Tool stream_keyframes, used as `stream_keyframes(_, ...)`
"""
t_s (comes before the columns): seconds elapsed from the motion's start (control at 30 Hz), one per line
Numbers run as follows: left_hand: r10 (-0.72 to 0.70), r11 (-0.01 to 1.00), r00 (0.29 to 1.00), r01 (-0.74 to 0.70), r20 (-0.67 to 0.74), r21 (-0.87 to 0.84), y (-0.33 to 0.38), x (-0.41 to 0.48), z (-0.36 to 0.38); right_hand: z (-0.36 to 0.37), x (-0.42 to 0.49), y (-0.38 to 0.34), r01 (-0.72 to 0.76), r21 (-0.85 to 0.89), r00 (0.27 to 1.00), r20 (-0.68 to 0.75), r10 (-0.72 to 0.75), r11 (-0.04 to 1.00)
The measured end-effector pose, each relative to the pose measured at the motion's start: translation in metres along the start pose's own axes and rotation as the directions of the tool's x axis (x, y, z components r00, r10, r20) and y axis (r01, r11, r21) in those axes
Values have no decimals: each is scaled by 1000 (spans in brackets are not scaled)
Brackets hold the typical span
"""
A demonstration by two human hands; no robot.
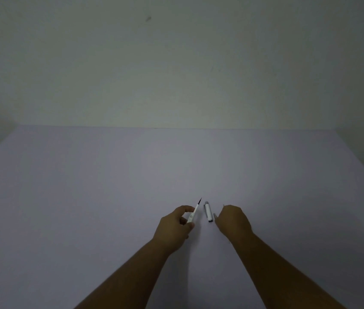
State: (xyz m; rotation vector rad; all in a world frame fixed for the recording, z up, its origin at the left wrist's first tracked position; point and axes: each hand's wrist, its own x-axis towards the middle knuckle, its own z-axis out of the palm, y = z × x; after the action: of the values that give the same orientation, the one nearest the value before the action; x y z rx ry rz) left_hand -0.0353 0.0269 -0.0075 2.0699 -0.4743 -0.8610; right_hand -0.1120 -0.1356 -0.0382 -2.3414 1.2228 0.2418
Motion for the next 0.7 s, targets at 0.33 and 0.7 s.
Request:
stream_keyframes(0.33, 11, 1000, 1000, -11, 14, 7, 3, -5, 0, -33, -6, -22, -35, 686, 998, -18, 65, 727)
stream_keyframes(0.7, 37, 999, 999, -37, 15, 23, 9, -9, 2, -45, -17, -32, -117, 880, 991, 133, -2, 461)
